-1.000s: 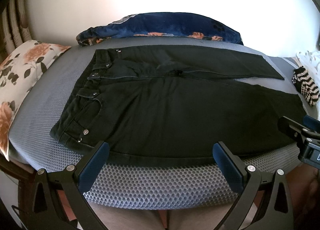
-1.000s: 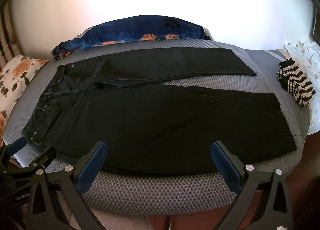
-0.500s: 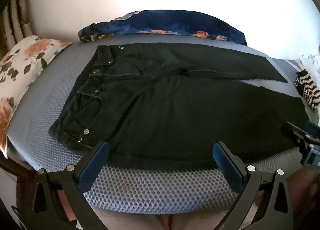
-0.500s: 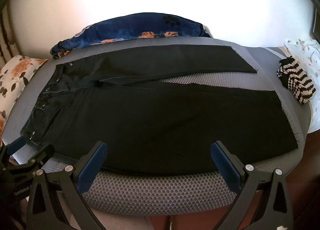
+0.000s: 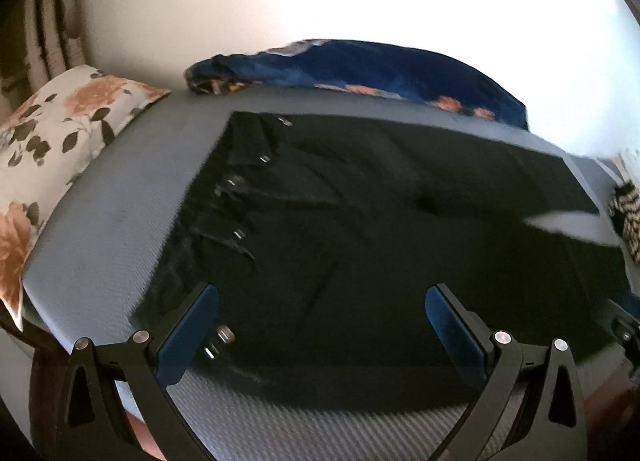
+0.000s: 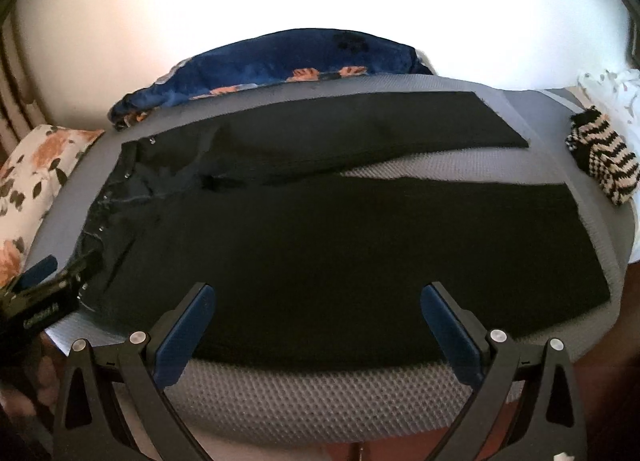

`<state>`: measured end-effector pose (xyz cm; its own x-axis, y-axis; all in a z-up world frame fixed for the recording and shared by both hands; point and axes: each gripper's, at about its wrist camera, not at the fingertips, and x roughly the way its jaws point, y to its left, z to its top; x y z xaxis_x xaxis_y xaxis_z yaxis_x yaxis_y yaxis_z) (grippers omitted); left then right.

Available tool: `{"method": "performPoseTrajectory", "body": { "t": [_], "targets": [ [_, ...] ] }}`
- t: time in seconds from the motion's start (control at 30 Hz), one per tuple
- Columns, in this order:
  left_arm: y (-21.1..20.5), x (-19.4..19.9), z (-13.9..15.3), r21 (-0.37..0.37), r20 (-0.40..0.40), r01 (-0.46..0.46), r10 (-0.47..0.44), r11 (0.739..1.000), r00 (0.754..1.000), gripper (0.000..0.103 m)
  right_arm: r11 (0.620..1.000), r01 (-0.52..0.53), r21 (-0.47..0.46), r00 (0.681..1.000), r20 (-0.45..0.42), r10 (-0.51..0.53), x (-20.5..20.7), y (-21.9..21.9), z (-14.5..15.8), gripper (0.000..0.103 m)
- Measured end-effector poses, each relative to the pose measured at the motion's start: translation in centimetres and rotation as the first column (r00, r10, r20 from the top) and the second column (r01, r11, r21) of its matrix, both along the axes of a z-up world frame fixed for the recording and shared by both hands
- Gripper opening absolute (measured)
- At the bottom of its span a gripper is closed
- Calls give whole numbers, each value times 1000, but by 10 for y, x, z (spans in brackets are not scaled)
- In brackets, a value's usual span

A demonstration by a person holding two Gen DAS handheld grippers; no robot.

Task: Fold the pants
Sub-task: 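Grasp the waistband of the black jeans with both grippers and lift it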

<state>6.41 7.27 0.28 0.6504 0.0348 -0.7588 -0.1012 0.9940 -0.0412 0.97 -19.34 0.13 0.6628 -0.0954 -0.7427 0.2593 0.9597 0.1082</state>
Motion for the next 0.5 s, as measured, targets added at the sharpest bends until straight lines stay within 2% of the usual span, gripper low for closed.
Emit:
{"method": "performPoseTrajectory", "body": {
  "t": [0.1,0.17,0.27,0.33,0.37,0.43,0.5],
  "targets": [
    [31,25,13,-12,21,-32,32,999,999,102,999,-34,30,997,65,32,18,-4,18,102],
    [51,42,18,-23,21,-55,55,998,998,102,999,-41,6,995,91,41,30,-5,25,102],
    [88,76,24,-90,12,-78,80,993,997,97,997,-80,-3,986,147,80,53,-4,39,102],
    [109,100,25,-126,1,-82,82,989,997,90,994,-110,10,990,93,109,77,-3,37,102],
    [118,112,24,-153,-3,-70,71,986,997,83,990,-130,51,990,70,126,90,-6,36,102],
    [132,133,21,-194,-21,-54,50,980,999,77,983,-141,120,989,55,135,109,-13,30,102],
    [150,161,14,-283,-41,-16,5,959,999,71,972,-156,173,988,45,151,128,-18,27,102]
  ]
}}
